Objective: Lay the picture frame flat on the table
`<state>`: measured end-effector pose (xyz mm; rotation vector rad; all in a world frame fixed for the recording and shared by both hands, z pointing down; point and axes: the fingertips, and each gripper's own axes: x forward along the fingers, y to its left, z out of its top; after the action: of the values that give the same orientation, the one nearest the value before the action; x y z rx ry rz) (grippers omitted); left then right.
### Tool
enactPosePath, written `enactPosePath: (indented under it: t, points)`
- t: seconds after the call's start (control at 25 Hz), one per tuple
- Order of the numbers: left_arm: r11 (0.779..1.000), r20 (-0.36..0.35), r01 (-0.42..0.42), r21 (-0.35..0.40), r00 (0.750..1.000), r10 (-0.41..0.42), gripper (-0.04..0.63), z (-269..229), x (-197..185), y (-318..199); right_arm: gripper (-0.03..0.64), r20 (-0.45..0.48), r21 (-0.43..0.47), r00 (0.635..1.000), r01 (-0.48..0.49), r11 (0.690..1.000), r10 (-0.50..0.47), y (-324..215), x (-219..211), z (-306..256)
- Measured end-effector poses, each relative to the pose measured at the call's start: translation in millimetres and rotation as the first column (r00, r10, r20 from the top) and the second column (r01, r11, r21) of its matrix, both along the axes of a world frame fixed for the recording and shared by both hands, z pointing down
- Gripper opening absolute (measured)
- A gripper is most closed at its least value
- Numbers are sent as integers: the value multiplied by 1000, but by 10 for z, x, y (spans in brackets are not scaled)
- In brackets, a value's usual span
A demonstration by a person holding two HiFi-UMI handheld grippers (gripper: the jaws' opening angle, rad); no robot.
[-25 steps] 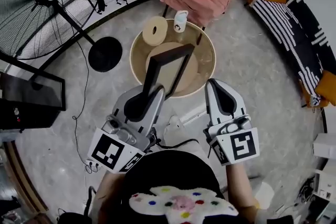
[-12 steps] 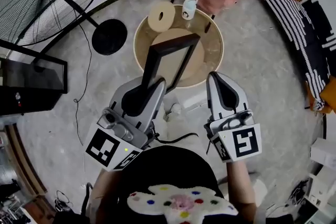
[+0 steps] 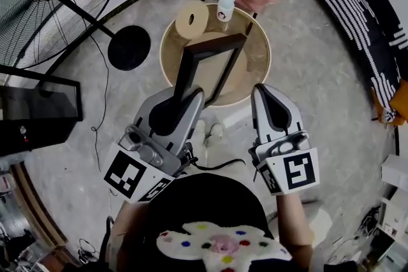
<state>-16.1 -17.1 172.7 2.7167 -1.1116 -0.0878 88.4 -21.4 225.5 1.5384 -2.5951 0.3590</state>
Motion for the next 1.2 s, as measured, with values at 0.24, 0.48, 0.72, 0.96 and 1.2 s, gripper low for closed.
enactPosePath:
  t: [0.24,0.48,0.72,0.96,1.2]
  points:
    - [999,-13,-40,-14,999,40,30,48,5,-86,34,61,35,998,-16,999,14,-98,-34,-59]
    - [997,-25,-65,-35,998,64,31,141,-20,-162,35,51,19,998,43,999,-44,-162,-225,10]
    - [993,-42,-96,-63,995,93,30,237,-33,-244,142,173,-50,981,103,993,-93,-226,-441,105]
    - [987,-81,-138,-81,988,132,30,295,-49,-271,186,317,-113,943,145,983,-102,-262,-558,213]
    - [978,-110,-175,-110,981,163,30,466,-53,-284,127,381,-142,919,166,976,-101,-260,-605,381]
